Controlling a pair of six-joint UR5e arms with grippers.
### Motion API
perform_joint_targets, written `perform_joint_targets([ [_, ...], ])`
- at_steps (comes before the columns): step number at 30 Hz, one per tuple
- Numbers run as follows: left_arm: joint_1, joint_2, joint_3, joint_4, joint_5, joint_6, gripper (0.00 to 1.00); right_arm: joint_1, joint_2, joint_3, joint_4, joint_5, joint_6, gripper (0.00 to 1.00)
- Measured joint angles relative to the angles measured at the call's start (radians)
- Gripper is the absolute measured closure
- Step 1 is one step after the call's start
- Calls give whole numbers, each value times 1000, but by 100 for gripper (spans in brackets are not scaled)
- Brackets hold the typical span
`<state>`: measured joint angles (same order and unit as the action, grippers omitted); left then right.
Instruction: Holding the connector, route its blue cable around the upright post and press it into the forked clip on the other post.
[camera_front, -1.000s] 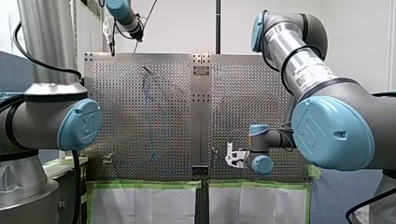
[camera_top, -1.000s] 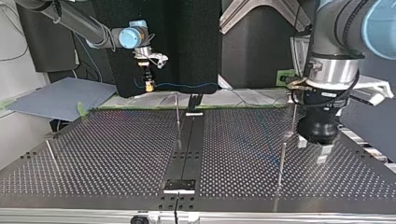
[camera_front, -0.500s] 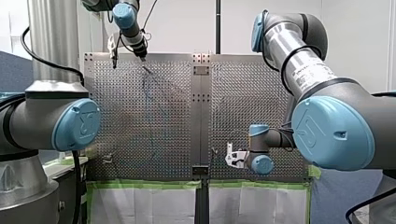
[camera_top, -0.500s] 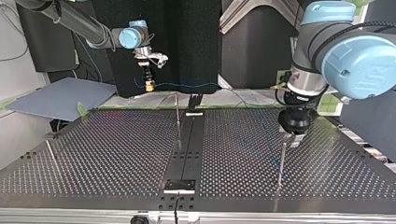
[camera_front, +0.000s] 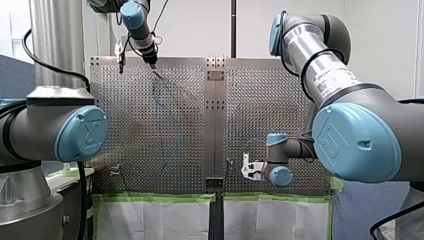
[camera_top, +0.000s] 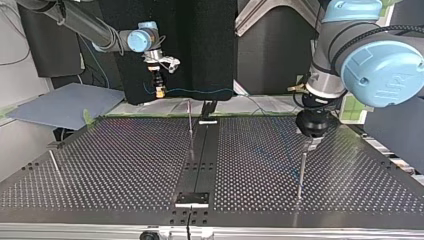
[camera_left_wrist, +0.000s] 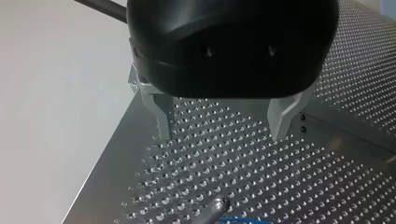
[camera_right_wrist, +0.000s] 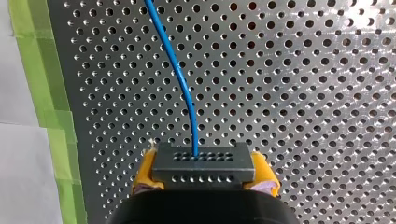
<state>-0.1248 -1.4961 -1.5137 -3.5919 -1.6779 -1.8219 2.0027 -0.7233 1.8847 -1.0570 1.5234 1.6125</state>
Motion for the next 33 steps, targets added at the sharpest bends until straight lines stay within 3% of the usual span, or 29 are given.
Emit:
perform_joint_targets([
  [7,0,0,0,-1,-20,-6,0,0,0,0,0,0,-1,100],
  [24,-6,0,0,-25,-169,-10,0,3,0,0,-1,0,-2,100],
  [33,-9,0,0,-25,-185,-10,0,3,0,0,0,0,-2,100],
])
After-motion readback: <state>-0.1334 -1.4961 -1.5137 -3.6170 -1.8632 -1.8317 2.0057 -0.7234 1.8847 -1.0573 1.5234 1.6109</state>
